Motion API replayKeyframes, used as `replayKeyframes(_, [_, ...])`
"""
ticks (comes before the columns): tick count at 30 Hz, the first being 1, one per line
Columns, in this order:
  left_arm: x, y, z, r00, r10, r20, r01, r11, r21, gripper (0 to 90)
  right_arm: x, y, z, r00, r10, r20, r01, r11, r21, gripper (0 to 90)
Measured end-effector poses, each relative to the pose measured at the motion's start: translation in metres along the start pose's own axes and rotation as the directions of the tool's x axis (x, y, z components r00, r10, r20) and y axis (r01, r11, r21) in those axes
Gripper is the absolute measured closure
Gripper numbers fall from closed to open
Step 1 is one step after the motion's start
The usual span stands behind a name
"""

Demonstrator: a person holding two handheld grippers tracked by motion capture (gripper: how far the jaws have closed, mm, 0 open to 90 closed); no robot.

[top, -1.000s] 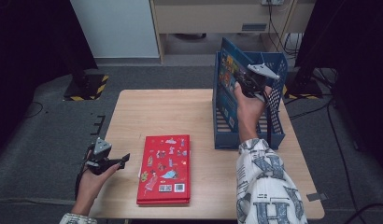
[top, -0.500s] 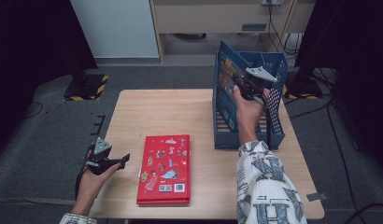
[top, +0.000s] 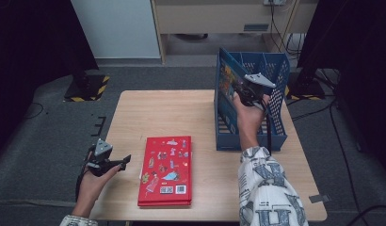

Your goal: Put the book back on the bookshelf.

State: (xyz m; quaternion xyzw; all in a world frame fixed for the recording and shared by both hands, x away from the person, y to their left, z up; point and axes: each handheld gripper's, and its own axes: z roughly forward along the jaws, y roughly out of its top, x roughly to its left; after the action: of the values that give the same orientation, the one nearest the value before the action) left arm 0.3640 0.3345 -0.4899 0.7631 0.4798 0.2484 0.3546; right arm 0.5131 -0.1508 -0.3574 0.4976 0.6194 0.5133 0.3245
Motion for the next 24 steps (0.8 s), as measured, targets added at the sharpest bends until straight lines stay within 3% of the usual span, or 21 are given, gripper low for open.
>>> replayKeyframes(8, [-0.001,0.0,0.0,1.0,0.003,0.001,-0.003,1.0,0.002,11.4,-0.002,0.001,-0.006,0.9999,0.01,-0.011,-0.01,1.0,0.01,80.2])
replayKeyframes(12, [-0.001,0.001,0.0,1.0,0.002,0.003,-0.002,1.0,0.002,11.4,-0.001,0.002,-0.01,0.9998,-0.012,-0.014,0.012,1.0,0.026,80.2])
replayKeyframes(24, [-0.002,0.001,0.0,1.0,0.008,0.003,-0.008,1.0,0.005,11.6,-0.003,0.0,-0.02,0.9994,-0.016,-0.03,0.017,0.999,0.028,79.1])
